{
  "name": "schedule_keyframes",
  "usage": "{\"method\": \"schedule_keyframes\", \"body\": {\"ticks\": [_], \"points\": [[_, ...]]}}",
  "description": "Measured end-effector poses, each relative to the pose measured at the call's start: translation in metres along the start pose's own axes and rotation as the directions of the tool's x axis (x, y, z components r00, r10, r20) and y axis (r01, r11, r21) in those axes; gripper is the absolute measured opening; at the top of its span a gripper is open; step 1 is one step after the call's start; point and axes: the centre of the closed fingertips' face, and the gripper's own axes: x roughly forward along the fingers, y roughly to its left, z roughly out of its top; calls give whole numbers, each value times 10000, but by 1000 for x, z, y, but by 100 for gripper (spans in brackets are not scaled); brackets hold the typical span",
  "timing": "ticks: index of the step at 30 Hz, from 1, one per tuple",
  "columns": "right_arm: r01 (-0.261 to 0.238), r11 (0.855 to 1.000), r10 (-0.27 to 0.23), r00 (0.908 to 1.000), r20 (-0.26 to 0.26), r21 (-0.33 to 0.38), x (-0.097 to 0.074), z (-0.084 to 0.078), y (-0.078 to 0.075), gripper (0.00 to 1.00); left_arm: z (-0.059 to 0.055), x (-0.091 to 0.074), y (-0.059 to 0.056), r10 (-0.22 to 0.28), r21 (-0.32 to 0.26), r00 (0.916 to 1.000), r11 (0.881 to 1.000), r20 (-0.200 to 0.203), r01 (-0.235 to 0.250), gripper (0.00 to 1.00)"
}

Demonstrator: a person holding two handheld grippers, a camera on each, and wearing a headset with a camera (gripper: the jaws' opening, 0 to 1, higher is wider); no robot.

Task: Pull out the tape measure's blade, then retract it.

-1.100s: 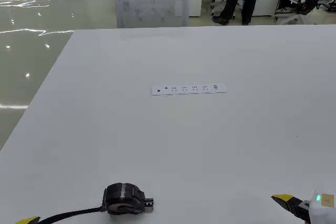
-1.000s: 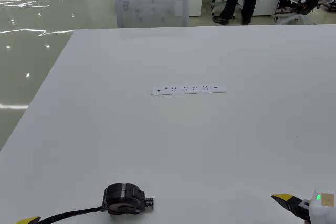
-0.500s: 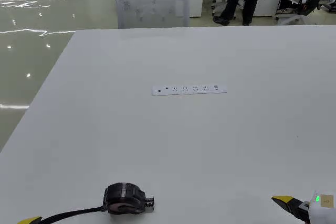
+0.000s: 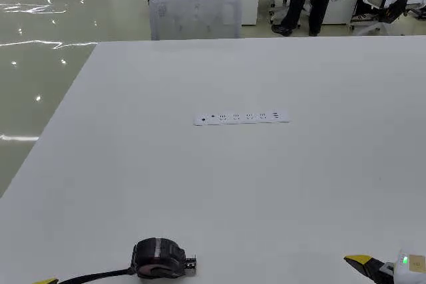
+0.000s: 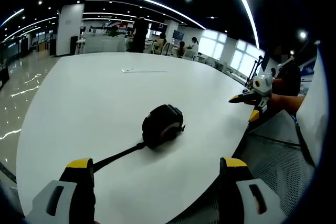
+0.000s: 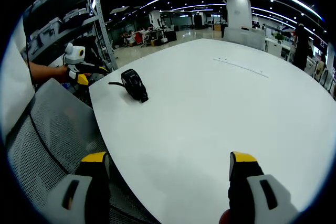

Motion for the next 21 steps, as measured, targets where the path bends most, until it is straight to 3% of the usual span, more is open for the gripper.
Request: {"method": "schedule_keyframes", "body": {"ticks": [14,21], "points": [[-257,9990,268,9992,290,-378,12,12,4,95,15,13,-12,-901,741,9959,9931,-122,907,96],[-547,9968,572,9975,419,-577,20,17,6,95,19,23,-16,-1372,1404,9893,9797,-499,1430,94]]}}
